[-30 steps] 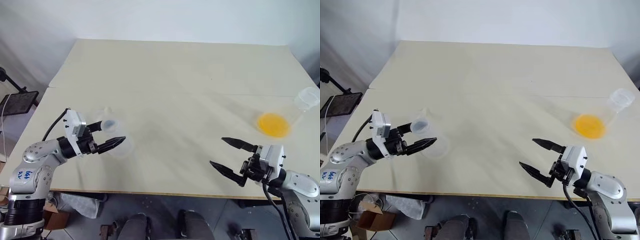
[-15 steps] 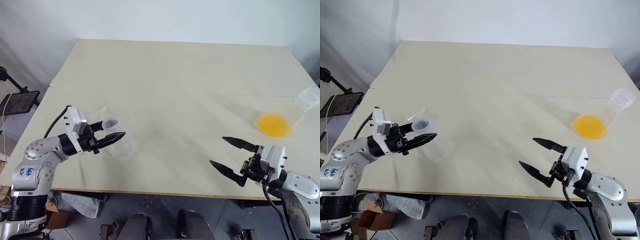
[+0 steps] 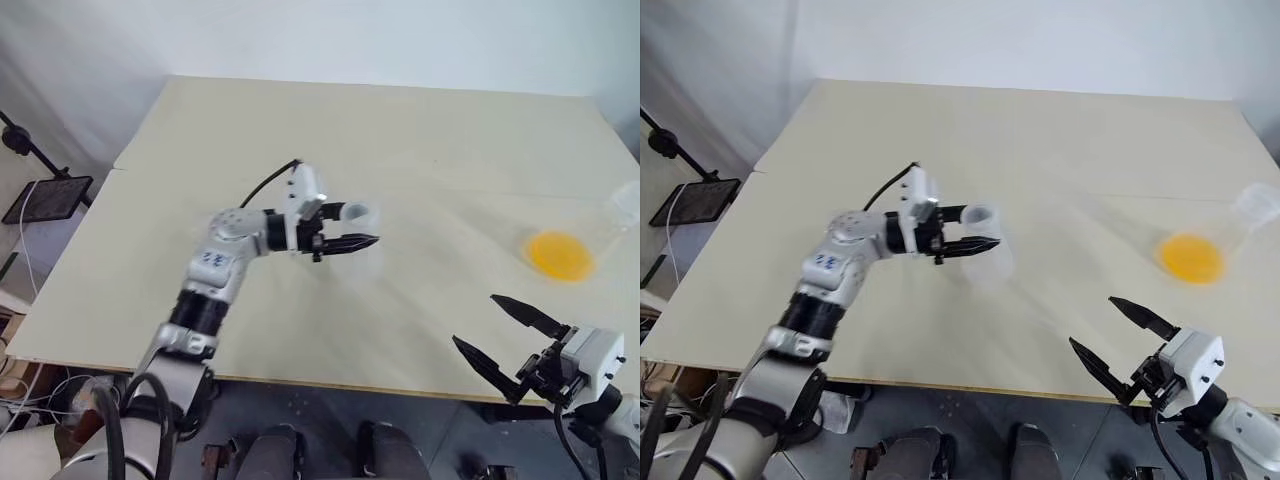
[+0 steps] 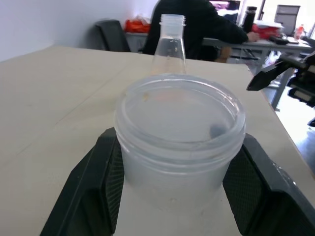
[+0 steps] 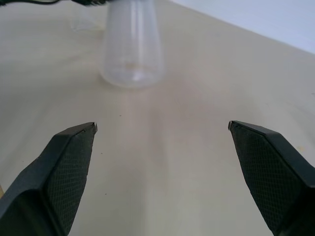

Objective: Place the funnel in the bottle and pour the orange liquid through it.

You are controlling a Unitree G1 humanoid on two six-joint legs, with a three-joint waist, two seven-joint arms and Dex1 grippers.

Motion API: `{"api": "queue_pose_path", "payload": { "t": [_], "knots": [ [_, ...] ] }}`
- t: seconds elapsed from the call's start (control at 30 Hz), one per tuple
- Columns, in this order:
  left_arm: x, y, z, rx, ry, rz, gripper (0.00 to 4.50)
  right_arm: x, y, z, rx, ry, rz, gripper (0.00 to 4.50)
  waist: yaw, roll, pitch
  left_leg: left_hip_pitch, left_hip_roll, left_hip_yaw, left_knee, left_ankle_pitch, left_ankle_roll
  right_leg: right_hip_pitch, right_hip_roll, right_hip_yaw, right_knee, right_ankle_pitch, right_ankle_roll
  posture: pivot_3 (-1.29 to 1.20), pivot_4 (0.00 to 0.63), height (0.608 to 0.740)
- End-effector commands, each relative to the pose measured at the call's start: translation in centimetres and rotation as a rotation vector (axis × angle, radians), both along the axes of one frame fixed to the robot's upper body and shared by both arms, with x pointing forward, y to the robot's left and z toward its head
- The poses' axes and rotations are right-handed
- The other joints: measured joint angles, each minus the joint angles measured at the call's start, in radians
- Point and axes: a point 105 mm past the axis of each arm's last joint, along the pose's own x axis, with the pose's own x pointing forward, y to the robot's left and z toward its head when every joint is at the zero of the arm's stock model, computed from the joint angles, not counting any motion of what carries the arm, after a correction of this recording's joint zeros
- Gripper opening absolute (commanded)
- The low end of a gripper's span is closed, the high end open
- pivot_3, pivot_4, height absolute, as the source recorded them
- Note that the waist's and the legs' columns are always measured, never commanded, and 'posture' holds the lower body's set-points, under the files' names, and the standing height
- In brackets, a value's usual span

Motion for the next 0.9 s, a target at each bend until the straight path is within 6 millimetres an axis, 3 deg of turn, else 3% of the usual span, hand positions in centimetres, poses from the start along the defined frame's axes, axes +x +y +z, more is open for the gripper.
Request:
{"api": "queue_pose_path", "payload": {
  "t": [0.03, 0.33, 0.5, 0.53, 0.57, 0.73, 0.9],
  "knots": [
    [0.8, -1.6, -0.3, 0.05, -0.08, -0.015, 2.41, -1.1, 0.1, 1.2, -0.01, -0.065, -0.067, 4.5, -0.001, 0.0, 0.0, 0.0, 0.0, 0.001, -0.001, 0.0, 0.0, 0.0, 0.0, 0.0, 0.0, 0.0, 0.0, 0.0, 0.15, 0.74],
    [0.8, -2.7, -0.5, 0.015, -0.089, -0.068, 2.41, -1.9, 0.7, 1.1, 0.013, -0.08, -0.132, 4.5, -0.013, 0.0, 0.0, 0.0, 0.002, 0.002, 0.0, 0.0, 0.0, -0.001, 0.0, 0.002, 0.0, 0.0, 0.0, 0.0, 0.15, 0.74],
    [-0.3, -2.5, -0.4, -0.017, -0.056, -0.126, 4.04, -1.0, 1.1, 1.7, 0.034, -0.107, -0.106, 4.5, -0.015, 0.0, 0.0, 0.0, 0.001, 0.001, 0.0, 0.0, 0.0, -0.001, 0.0, 0.002, 0.0, 0.0, 0.0, 0.0, 0.15, 0.74],
    [-0.5, -1.9, -0.4, -0.026, -0.056, -0.126, 4.39, -0.7, 1.3, 1.8, 0.037, -0.109, -0.088, 4.5, -0.015, 0.0, 0.0, 0.0, 0.001, 0.001, 0.0, 0.0, 0.0, -0.001, 0.0, 0.001, 0.001, 0.0, 0.0, 0.0, 0.15, 0.74],
    [-0.6, -1.6, -0.3, -0.033, -0.056, -0.124, 4.47, -0.5, 1.4, 1.8, 0.037, -0.11, -0.077, 4.5, -0.018, 0.0, 0.0, 0.0, 0.001, 0.001, 0.0, 0.0, 0.0, -0.001, 0.0, 0.001, 0.001, 0.0, 0.0, 0.0, 0.15, 0.74],
    [-0.5, 1.8, -1.2, -0.028, -0.037, -0.063, 4.47, 0.7, 2.0, 1.8, 0.041, -0.113, -0.014, 4.5, -0.022, 0.0, 0.0, 0.001, 0.002, 0.0, 0.001, 0.0, 0.0, -0.001, 0.0, 0.001, 0.004, 0.0, 0.0, 0.0, 0.15, 0.74],
    [-1.5, 8.1, -2.0, -0.072, -0.025, 0.073, 4.47, 2.4, 2.9, 2.3, 0.05, -0.127, 0.078, 4.5, -0.029, 0.0, 0.0, 0.001, 0.002, -0.001, 0.001, 0.0, 0.0, -0.002, -0.001, 0.002, 0.005, 0.0, 0.0, 0.0, 0.15, 0.74]
  ]
}}
